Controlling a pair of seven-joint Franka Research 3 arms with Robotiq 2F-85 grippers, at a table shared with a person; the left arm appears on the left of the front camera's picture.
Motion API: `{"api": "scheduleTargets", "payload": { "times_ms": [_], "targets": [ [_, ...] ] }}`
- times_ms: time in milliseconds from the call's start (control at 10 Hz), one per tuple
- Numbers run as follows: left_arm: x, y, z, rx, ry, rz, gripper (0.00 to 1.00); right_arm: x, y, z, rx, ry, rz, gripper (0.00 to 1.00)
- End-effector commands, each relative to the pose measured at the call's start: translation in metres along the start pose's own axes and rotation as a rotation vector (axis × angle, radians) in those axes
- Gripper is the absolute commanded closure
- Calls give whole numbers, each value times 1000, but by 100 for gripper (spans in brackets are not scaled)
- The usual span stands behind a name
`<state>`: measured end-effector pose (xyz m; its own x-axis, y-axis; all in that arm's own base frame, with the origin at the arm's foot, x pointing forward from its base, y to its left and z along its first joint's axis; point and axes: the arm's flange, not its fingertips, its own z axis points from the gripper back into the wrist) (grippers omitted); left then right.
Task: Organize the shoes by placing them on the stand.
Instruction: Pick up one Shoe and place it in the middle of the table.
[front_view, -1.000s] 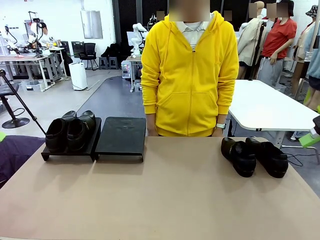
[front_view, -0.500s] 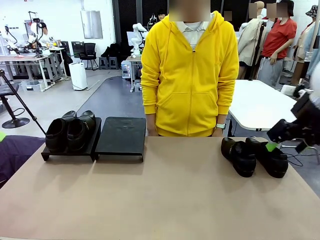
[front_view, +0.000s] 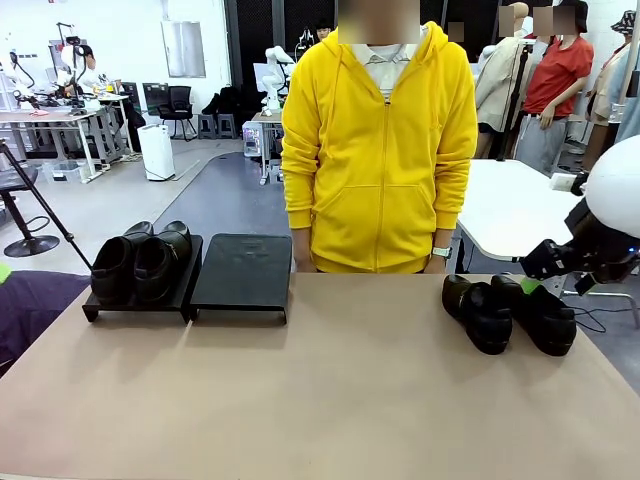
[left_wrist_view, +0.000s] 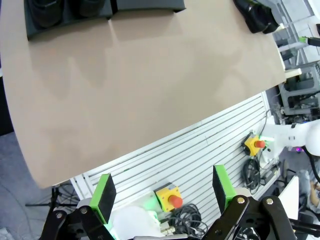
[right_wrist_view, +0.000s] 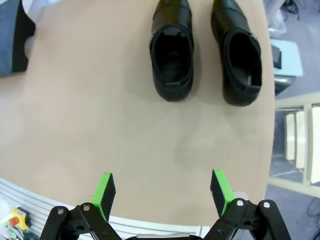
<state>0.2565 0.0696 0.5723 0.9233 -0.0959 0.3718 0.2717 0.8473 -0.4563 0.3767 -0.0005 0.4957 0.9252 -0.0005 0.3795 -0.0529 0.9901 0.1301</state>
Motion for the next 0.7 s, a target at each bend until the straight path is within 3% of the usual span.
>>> {"api": "scheduleTargets", "payload": {
  "times_ms": [0, 100, 300, 600],
  "targets": [
    [0, 0, 3, 9, 10, 14, 0, 3, -2, -5, -8, -13, -4, 0],
    [0, 0, 3, 9, 10, 14, 0, 27, -13, -15, 26, 87, 12, 0],
    [0, 0, 3, 9, 10, 14, 0, 75, -28, -37, 14, 194, 25, 0],
    [0, 0, 3, 9, 10, 14, 0, 126, -55, -113, 40, 296, 2, 0]
  ]
}}
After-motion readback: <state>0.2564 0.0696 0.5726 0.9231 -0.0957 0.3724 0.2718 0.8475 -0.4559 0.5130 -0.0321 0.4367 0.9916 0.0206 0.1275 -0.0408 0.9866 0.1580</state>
